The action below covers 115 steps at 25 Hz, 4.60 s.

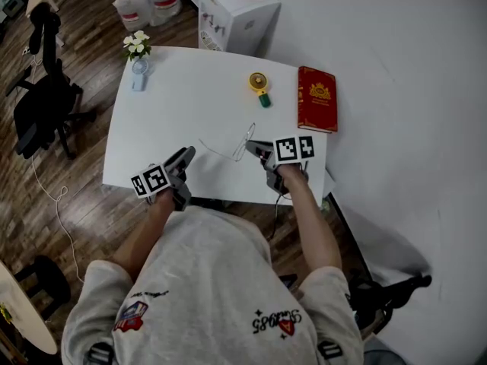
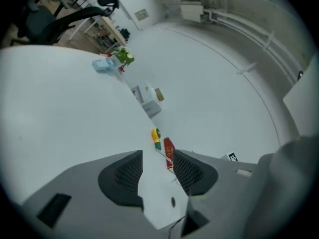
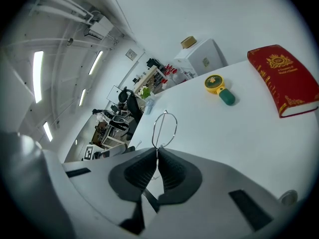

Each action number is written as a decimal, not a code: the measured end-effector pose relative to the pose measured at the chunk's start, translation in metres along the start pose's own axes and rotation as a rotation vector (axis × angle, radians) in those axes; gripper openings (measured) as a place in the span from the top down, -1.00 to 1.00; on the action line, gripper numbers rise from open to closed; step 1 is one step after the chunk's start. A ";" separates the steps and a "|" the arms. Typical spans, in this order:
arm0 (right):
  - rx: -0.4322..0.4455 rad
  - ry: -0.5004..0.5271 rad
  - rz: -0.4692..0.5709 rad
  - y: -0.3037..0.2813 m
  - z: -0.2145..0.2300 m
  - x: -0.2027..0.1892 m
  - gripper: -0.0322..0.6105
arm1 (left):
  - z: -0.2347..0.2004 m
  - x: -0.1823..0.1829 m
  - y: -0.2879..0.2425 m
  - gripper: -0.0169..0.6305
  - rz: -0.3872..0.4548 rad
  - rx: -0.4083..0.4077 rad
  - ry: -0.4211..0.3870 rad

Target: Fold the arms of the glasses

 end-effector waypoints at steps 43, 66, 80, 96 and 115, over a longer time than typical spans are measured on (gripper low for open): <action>0.049 0.059 -0.050 -0.010 -0.018 -0.015 0.85 | 0.088 -0.016 -0.078 0.92 -0.288 -0.258 -0.257; 0.015 0.052 0.033 0.013 -0.003 -0.029 0.85 | 0.086 -0.001 -0.069 0.92 -0.180 -0.150 -0.531; -0.047 0.135 0.107 0.016 -0.007 -0.013 0.85 | 0.080 0.072 -0.021 0.92 0.053 0.099 -0.921; -0.096 0.180 0.177 0.033 -0.006 -0.009 0.85 | 0.089 0.062 -0.020 0.92 0.110 0.058 -0.941; -0.129 0.233 0.168 0.039 -0.009 -0.014 0.85 | 0.073 0.049 -0.019 0.92 0.045 0.074 -0.895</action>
Point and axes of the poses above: the fingertips, and each gripper's own axes: y backward along the fingers, z to its right, x out of its top, the point moved 9 cm from there along y, backward along the fingers, and after that the axes turned 9 degrees about x, right-handed, at the moved point
